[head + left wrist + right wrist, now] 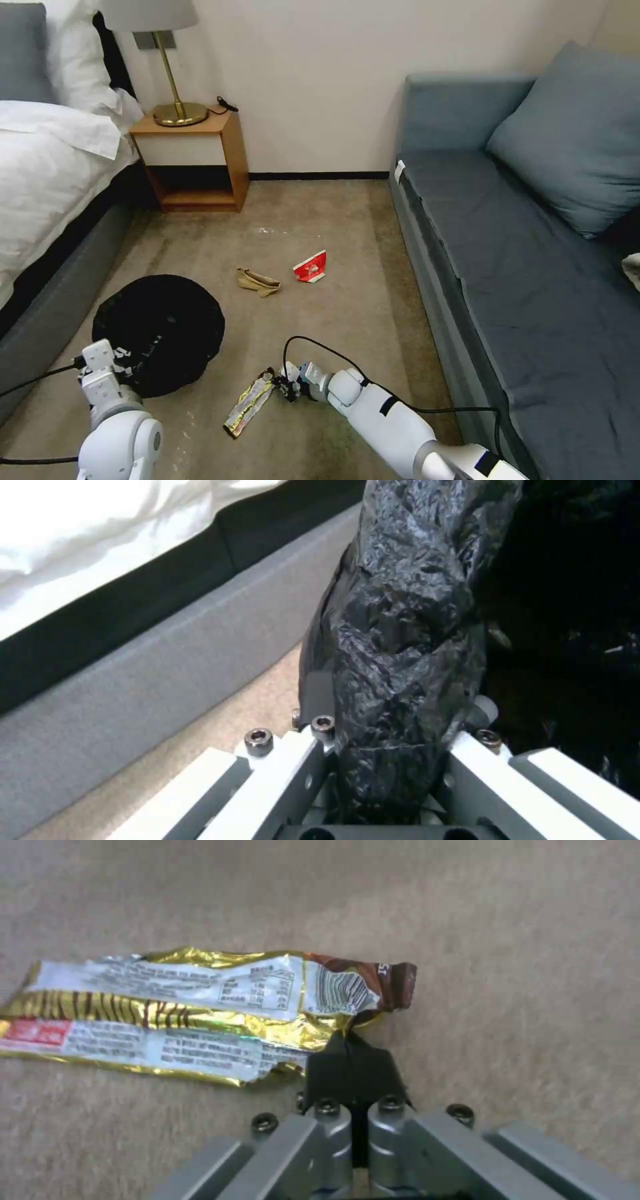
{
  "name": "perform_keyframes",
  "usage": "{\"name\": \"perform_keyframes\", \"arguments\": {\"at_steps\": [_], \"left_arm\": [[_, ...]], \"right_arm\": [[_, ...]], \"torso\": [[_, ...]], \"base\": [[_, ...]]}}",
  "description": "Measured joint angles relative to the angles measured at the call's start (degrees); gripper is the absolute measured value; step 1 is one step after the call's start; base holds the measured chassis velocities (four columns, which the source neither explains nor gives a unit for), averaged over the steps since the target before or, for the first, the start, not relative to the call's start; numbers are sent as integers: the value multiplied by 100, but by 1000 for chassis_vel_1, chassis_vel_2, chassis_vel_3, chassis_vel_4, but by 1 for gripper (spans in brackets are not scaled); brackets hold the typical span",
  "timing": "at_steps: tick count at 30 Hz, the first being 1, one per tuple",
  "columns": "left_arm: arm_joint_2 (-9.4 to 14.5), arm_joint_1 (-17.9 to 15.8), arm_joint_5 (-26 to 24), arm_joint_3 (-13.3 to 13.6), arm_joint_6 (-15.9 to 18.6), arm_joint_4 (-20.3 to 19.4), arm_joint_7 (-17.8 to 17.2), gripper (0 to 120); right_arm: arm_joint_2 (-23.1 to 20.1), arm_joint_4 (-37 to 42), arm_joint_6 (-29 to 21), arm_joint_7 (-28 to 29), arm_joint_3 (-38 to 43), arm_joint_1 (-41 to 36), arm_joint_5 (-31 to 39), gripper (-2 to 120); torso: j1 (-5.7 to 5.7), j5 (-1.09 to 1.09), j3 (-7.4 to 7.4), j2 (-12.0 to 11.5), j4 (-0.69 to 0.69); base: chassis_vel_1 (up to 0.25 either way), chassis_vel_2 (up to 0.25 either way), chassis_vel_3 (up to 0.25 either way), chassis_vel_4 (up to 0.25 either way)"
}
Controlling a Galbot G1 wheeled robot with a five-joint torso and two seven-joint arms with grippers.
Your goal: Pick up the trash bin, then pick up the garbage on the floor and place it into the trash bin.
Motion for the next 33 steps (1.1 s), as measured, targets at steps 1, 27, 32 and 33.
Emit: {"name": "perform_keyframes", "arguments": {"at_steps": [1,27,32,33], "left_arm": [[0,0,0,0,0,0,0,2],[228,-14,-250,56,10,64,-21,2],[213,3,-252,99,14,19,2,2],[201,3,-253,111,17,6,5,2]], "right_arm": [[0,0,0,0,0,0,0,0],[-1262,4497,920,1526,129,-668,572,0],[-883,4202,1281,1592,-285,-642,406,0],[-814,4105,1335,1612,-355,-605,348,0]], "torso": [[0,0,0,0,0],[0,0,0,0,0],[0,0,0,0,1],[0,0,0,0,1]], "base": [[0,0,0,0],[0,0,0,0],[0,0,0,0],[0,0,0,0]]}}
